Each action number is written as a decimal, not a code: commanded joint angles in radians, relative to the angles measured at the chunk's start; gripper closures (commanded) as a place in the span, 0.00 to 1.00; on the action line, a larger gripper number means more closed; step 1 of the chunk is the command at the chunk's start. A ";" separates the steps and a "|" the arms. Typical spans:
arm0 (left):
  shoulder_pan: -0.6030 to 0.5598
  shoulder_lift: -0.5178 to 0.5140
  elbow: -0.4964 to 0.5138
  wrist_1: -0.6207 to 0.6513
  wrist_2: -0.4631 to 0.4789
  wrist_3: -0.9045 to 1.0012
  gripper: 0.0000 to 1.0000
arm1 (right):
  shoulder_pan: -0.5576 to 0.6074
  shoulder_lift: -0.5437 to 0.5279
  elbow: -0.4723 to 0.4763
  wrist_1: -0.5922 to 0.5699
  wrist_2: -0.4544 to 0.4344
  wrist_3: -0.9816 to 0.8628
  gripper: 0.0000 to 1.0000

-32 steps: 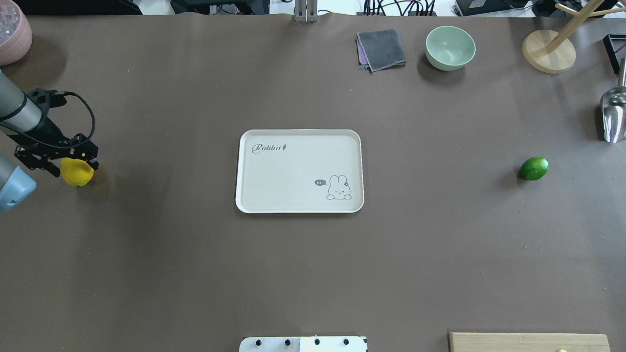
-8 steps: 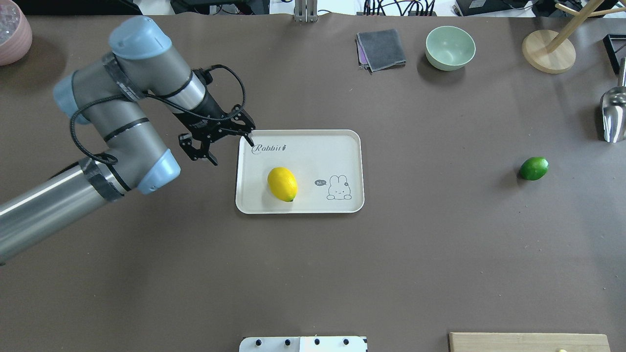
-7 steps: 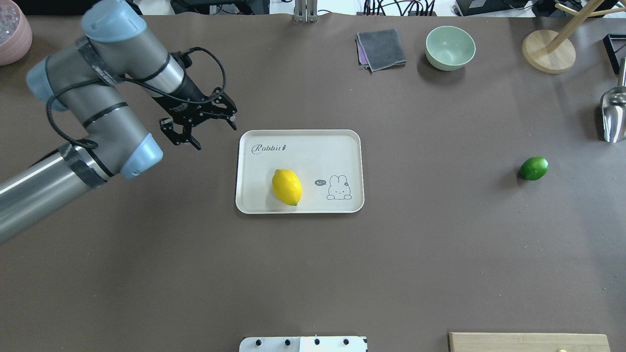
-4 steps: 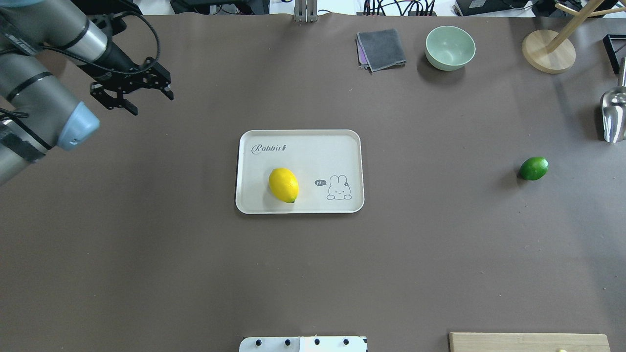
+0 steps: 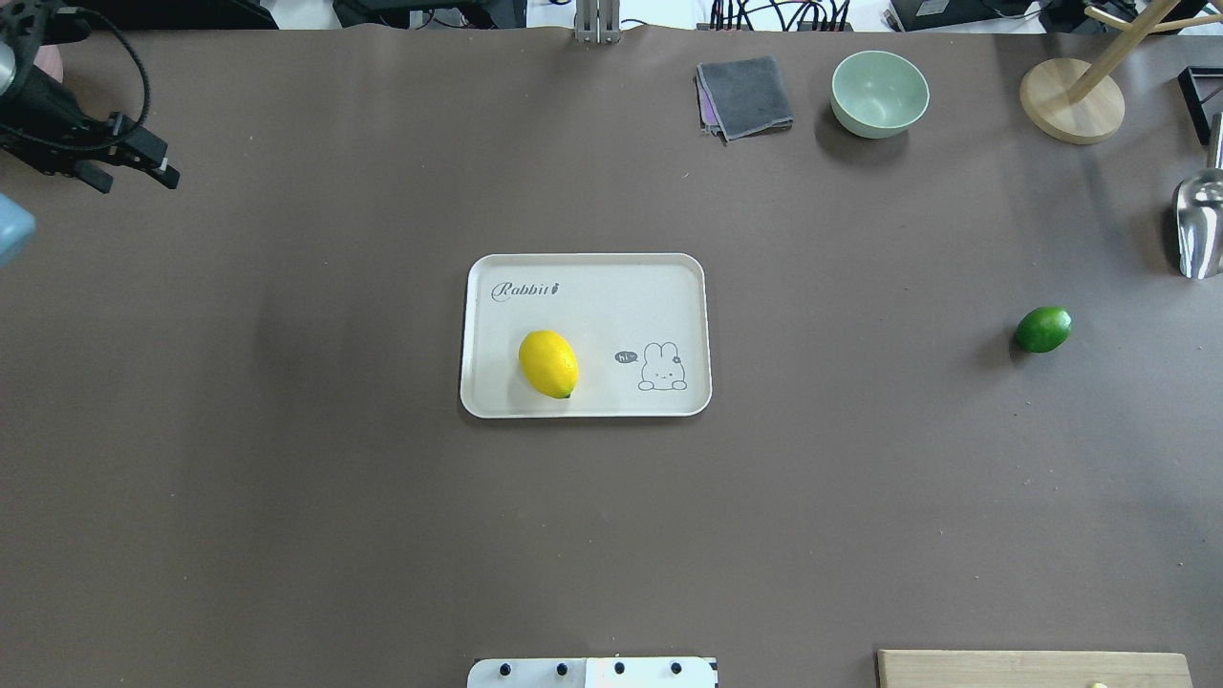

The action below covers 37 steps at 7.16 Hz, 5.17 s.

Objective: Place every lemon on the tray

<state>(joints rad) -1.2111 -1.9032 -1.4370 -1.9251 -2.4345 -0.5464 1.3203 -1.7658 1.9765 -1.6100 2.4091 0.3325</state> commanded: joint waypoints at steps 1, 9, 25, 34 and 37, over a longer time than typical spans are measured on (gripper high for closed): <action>-0.053 0.047 -0.011 0.000 0.000 0.108 0.03 | -0.099 0.057 -0.019 -0.001 -0.044 0.214 0.00; -0.071 0.081 -0.094 0.057 0.000 0.109 0.03 | -0.319 0.288 -0.324 0.278 -0.169 0.671 0.01; -0.067 0.081 -0.094 0.081 0.000 0.109 0.03 | -0.569 0.668 -0.212 -0.010 -0.246 0.708 1.00; -0.064 0.073 -0.095 0.109 -0.005 0.100 0.03 | -0.742 0.954 -0.395 -0.004 -0.390 0.658 0.15; -0.064 0.075 -0.108 0.109 -0.008 0.100 0.03 | -0.675 0.938 -0.378 -0.007 -0.360 0.601 0.02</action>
<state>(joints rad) -1.2747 -1.8272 -1.5419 -1.8163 -2.4407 -0.4463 0.6067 -0.8162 1.5897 -1.6154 2.0342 0.9708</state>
